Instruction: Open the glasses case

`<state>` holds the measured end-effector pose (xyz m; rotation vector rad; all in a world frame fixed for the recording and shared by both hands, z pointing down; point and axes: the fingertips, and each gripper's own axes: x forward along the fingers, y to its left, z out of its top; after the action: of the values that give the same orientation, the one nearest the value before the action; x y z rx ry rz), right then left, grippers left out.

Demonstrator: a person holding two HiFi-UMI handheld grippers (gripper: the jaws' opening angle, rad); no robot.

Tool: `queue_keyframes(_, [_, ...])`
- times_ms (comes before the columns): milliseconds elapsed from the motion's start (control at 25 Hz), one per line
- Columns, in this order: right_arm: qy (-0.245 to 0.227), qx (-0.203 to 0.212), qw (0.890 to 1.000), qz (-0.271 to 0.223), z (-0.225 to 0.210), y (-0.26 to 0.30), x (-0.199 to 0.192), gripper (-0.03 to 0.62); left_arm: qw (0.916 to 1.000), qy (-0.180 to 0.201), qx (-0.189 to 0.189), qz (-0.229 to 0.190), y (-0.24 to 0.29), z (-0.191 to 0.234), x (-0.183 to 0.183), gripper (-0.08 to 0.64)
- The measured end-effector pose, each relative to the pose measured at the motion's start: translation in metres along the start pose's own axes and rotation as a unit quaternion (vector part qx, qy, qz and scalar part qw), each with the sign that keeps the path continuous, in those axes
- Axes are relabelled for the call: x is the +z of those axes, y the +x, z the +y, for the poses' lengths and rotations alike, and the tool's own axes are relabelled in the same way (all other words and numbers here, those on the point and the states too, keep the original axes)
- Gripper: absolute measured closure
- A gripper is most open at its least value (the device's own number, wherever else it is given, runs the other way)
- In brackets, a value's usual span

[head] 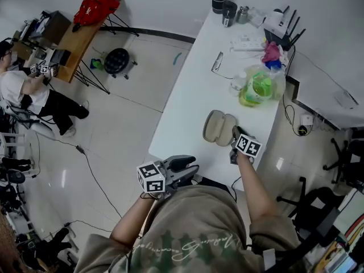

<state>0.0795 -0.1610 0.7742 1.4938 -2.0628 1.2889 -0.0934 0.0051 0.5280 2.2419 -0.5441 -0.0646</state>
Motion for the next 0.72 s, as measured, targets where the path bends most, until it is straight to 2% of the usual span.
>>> queue_keyframes(80, [-0.005,0.000,1.000,-0.014,0.006,-0.020,0.006,0.537,1.0000,0.007,-0.003,-0.003,0.004,0.002,0.010,0.403])
queue_keyframes(200, [-0.006,0.040,0.999,-0.020,0.034,-0.050,0.010,0.538,0.9992,0.033,0.021,-0.005,0.007,0.012,0.024,0.425])
queue_keyframes(240, [-0.018,0.060,0.998,-0.026,0.047,-0.061,0.012,0.538,0.9989,0.041,0.025,-0.001,0.009,0.016,0.026,0.555])
queue_keyframes(400, [-0.107,0.123,0.985,-0.061,0.100,-0.112,0.019,0.538,0.9990,0.043,-0.003,0.016,0.022,0.011,0.018,0.555])
queue_keyframes(440, [-0.106,0.140,0.982,-0.067,0.114,-0.122,0.020,0.538,0.9990,0.039,-0.010,0.018,0.023,0.009,0.017,0.555])
queue_keyframes(600, [-0.025,0.205,0.973,-0.106,0.157,-0.167,0.028,0.540,0.9986,0.027,-0.044,0.016,0.019,0.007,0.021,0.555])
queue_keyframes(720, [-0.067,0.214,0.967,-0.119,0.184,-0.193,0.015,0.547,0.9975,0.009,-0.068,0.011,0.005,0.008,0.018,0.555])
